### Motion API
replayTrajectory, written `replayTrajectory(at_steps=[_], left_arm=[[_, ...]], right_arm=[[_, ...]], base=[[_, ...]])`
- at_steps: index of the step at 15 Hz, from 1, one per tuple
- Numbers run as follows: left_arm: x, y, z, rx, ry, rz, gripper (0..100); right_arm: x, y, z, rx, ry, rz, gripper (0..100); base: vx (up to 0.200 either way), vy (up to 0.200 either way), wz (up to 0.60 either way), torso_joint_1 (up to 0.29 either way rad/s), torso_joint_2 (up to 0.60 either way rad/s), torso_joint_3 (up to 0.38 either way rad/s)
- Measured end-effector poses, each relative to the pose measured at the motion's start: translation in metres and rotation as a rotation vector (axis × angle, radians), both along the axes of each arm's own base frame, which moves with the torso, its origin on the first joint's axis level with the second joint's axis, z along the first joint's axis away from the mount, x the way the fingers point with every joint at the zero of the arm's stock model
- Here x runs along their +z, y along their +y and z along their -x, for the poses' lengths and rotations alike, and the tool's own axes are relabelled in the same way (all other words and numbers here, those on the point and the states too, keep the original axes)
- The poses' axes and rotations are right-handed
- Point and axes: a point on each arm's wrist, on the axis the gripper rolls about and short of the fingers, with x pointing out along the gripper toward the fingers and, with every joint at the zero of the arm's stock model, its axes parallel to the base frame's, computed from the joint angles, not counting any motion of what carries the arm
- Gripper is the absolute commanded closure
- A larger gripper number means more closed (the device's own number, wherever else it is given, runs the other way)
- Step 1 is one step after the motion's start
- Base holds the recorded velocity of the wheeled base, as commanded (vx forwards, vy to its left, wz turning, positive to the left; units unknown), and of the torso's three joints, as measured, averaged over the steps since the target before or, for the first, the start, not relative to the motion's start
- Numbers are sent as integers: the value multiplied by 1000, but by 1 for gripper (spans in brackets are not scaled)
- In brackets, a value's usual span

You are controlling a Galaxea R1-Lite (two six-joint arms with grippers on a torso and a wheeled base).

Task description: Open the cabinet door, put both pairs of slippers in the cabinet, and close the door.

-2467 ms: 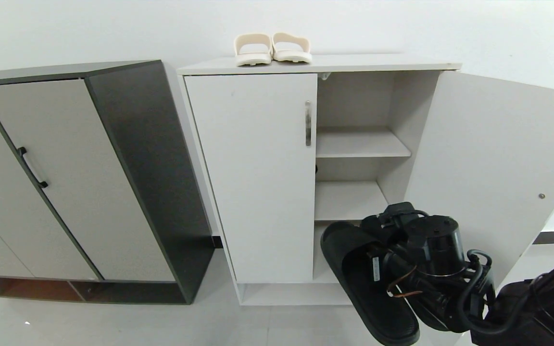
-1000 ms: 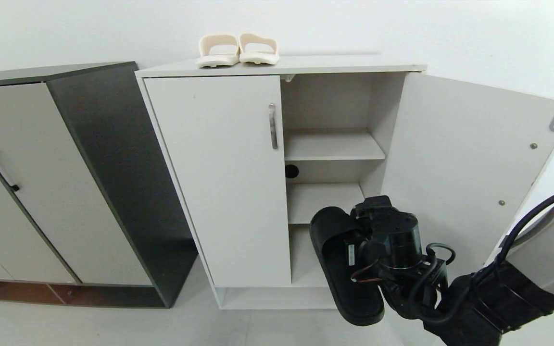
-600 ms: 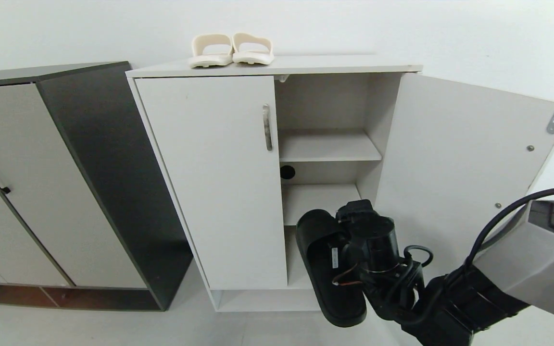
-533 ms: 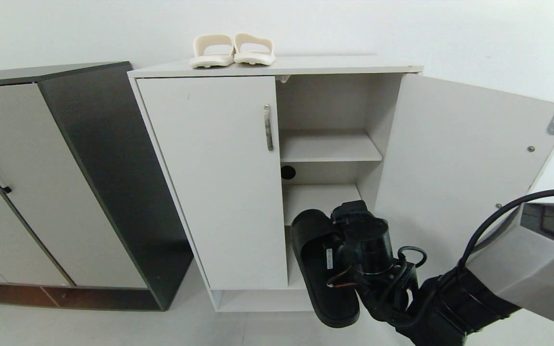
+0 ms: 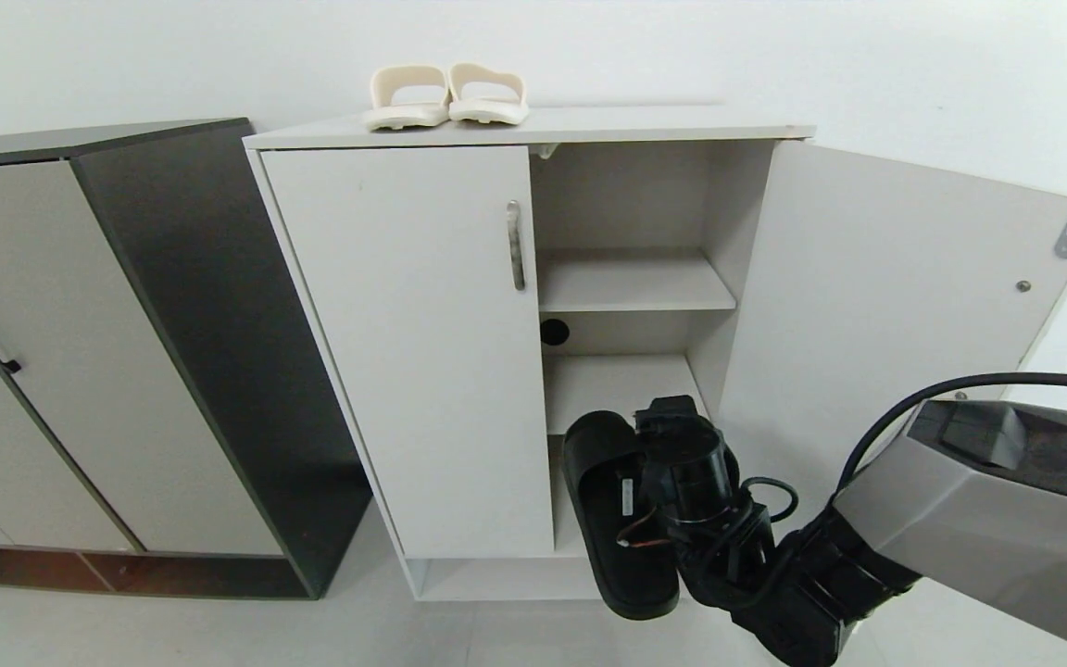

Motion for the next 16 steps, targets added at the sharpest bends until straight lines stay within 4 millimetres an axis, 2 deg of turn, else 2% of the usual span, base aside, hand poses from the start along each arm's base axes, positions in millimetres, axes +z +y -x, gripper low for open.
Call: replayTrajectory(at_steps=[7, 10, 13, 16], left_arm=[[0, 0, 0, 0, -1, 0, 100], [0, 0, 0, 1, 0, 2, 100], [0, 0, 0, 1, 0, 4, 100], [0, 0, 0, 1, 0, 5, 100]], right_arm=[[-10, 0, -8, -20, -5, -7, 100], [-3, -1, -11, -60, -82, -46, 100], [5, -7, -6, -56, -192, 13, 100], [9, -14, -3, -89, -200, 43, 100]], base=[[0, 0, 0, 3, -1, -147], [0, 0, 0, 4, -1, -193], [0, 0, 0, 3, 3, -86], [0, 0, 0, 0, 0, 0]])
